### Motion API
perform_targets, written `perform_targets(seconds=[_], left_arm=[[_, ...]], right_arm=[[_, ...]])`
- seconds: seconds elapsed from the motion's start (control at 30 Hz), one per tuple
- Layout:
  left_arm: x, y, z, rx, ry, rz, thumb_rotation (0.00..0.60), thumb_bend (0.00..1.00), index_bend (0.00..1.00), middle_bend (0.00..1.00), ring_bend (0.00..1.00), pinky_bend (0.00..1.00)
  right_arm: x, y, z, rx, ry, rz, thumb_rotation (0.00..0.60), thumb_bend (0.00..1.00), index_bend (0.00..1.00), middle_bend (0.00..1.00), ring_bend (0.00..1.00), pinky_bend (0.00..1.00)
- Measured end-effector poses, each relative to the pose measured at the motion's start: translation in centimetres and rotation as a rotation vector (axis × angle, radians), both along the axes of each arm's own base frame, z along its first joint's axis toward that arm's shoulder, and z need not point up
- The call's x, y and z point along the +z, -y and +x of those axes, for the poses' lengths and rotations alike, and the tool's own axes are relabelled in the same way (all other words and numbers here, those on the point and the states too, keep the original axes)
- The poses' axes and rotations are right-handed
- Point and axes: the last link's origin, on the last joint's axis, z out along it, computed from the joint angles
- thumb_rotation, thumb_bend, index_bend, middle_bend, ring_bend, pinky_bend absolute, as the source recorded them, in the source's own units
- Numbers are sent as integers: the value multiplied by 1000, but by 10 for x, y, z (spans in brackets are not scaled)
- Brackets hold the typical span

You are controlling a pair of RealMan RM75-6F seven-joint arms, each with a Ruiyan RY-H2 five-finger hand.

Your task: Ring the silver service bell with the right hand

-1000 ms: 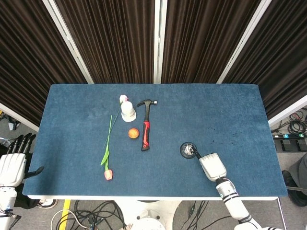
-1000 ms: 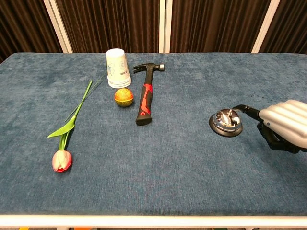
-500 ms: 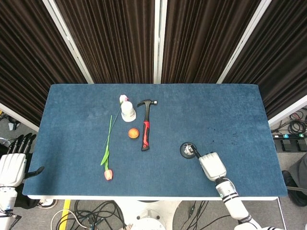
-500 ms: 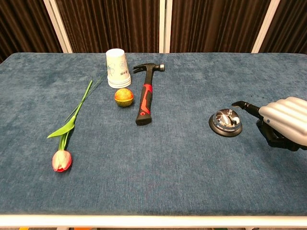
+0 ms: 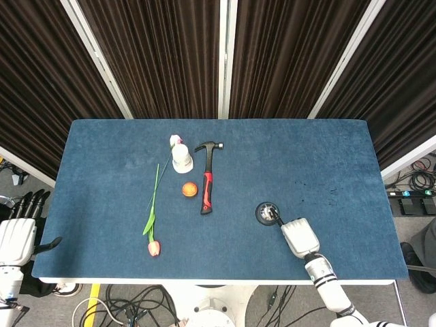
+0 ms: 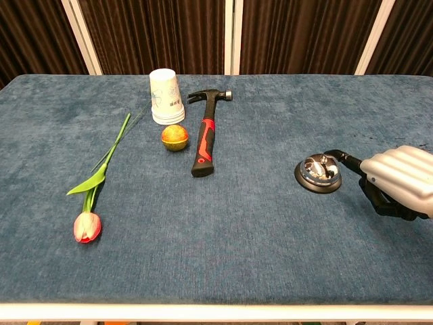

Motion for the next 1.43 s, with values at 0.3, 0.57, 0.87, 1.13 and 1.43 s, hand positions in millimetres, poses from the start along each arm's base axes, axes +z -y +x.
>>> perform_targets(seconds=[0.3, 0.57, 0.87, 1.13, 1.43], left_arm=[[-1, -1, 2, -2, -3, -3, 600, 108, 81, 54, 0, 147], [0, 0, 0, 3, 1, -1, 600, 108, 82, 54, 0, 147], [-1, 0, 2, -3, -2, -1, 600, 108, 81, 53, 0, 147], [-2, -1, 6, -11, 2, 0, 600, 108, 81, 54, 0, 147], [-2, -3, 10, -18, -1, -4, 600, 108, 81, 53, 0, 147]], right_arm=[[6, 1, 2, 15, 20, -14, 600, 1000, 0, 829, 644, 615], [0, -1, -4, -17, -18, 15, 600, 1000, 0, 830, 644, 615], [24, 2, 6, 13, 63, -71, 600, 1000, 0, 829, 644, 615], [75, 8, -2, 20, 187, -287, 600, 449, 0, 100, 2, 12], [126, 2, -42, -151, 194, -370, 600, 101, 0, 0, 0, 0]])
